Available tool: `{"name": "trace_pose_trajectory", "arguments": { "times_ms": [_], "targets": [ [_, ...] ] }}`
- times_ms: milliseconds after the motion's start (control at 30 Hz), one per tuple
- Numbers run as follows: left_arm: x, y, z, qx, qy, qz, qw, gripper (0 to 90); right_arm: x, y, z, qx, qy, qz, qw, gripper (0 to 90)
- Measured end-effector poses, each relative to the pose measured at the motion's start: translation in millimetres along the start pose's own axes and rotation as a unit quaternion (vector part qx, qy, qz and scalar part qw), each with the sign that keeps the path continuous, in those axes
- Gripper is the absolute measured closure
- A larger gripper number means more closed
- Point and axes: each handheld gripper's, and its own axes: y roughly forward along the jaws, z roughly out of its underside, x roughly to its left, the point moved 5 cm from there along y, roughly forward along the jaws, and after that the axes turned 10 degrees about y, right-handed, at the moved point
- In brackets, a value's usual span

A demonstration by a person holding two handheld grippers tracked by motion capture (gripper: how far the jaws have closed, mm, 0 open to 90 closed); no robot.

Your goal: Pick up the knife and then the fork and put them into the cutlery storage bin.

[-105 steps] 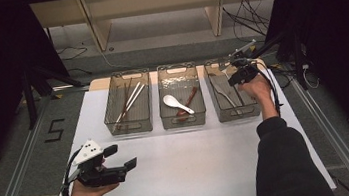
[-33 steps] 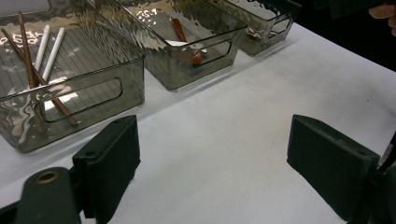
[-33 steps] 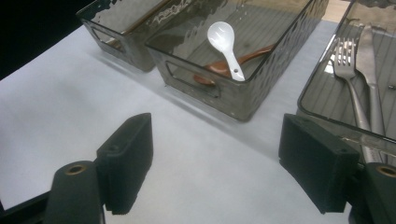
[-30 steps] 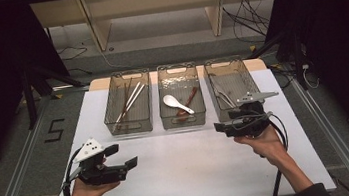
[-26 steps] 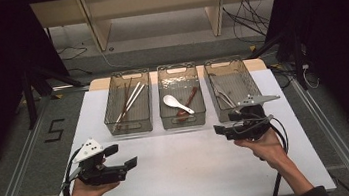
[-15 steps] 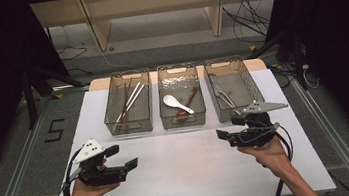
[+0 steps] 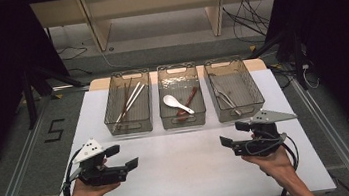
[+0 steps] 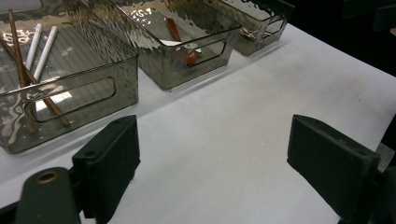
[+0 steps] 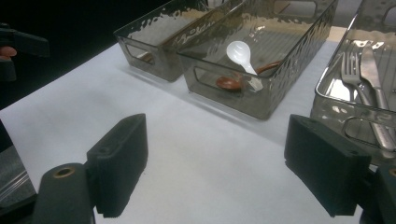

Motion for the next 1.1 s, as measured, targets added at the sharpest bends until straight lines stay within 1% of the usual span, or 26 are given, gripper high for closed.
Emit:
{"name": "trace_pose_trajectory", "arguments": {
  "times_ms": [100, 300, 367, 533, 667, 800, 900, 1100],
  "targets": [
    [0.2, -0.5, -0.4, -0.002, -0.003, 0.001, 1.0000, 16.3, 0.8, -2.5, 3.1, -0.007, -0.002, -0.001, 1.0000, 22.0],
    [-0.9, -1.0, -0.5, -0.003, 0.000, 0.002, 1.0000, 16.3, 0.9, -7.5, 8.5, -0.018, -0.003, -0.001, 0.9998, 21.7],
    [-1.1, -1.8, -1.0, -0.007, -0.004, 0.004, 1.0000, 16.3, 0.9, -9.3, 11.4, -0.021, -0.002, 0.002, 0.9998, 21.5],
    [-1.0, -2.7, -1.2, -0.010, -0.006, 0.007, 0.9999, 16.3, 0.0, -11.9, 19.1, -0.017, -0.002, 0.006, 0.9998, 21.1],
    [-2.4, -3.0, -0.7, -0.009, -0.003, 0.010, 0.9999, 16.3, -0.4, -15.4, 23.3, -0.023, -0.002, 0.011, 0.9997, 20.3],
    [-2.4, -3.5, -1.0, -0.012, -0.007, 0.012, 0.9998, 16.2, 0.1, -17.7, 26.8, -0.026, -0.001, 0.014, 0.9996, 19.7],
    [-3.0, -3.2, -1.3, -0.011, -0.005, 0.015, 0.9998, 16.2, 0.4, -18.4, 30.4, -0.022, 0.002, 0.013, 0.9997, 19.1],
    [-3.7, -2.1, -1.4, -0.012, -0.005, 0.014, 0.9998, 16.2, -0.3, -18.9, 29.9, -0.027, -0.001, 0.015, 0.9995, 18.9]
  ]
}}
